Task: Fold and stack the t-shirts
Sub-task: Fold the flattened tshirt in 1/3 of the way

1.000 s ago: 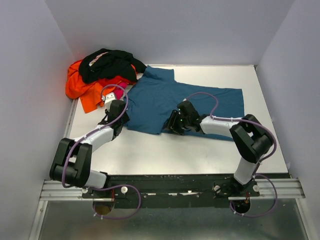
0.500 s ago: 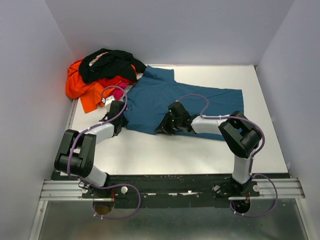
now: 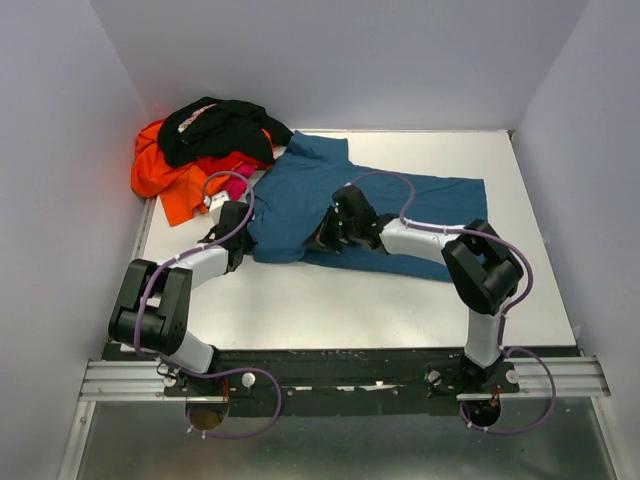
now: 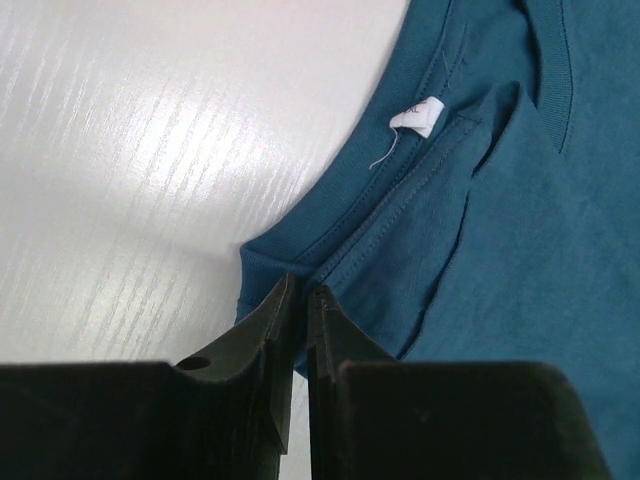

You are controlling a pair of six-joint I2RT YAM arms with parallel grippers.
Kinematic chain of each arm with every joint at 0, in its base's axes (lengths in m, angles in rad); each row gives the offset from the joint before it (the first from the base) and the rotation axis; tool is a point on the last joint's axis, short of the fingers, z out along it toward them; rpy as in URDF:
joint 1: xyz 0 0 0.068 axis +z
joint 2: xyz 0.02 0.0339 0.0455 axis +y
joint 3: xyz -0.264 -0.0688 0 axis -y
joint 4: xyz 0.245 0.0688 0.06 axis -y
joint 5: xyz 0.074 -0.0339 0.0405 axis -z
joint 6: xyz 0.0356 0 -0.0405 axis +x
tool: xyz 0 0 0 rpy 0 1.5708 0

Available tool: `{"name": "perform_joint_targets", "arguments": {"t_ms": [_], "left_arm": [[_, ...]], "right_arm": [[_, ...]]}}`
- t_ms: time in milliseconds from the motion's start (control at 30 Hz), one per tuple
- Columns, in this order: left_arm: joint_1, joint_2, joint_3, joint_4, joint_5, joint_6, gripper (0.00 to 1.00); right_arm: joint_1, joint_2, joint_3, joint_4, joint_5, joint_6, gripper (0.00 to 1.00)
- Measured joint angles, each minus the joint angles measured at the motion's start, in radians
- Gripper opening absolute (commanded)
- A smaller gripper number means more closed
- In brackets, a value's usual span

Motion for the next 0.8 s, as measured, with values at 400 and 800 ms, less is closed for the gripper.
{"name": "perform_joint_targets", "arguments": {"t_ms": [400, 800], "left_arm": [[0.0, -0.013, 0.0, 0.0, 0.0, 0.0, 0.21], [-0.001, -0.214, -0.052, 0.015, -0.034, 0.021, 0.33]], "right_arm": [[-0.249, 0.068, 0.184, -0.007, -0.049, 0.005, 0.95], [-0.197, 0.051, 0.167, -0.079, -0.078, -0.246, 0.84]]}}
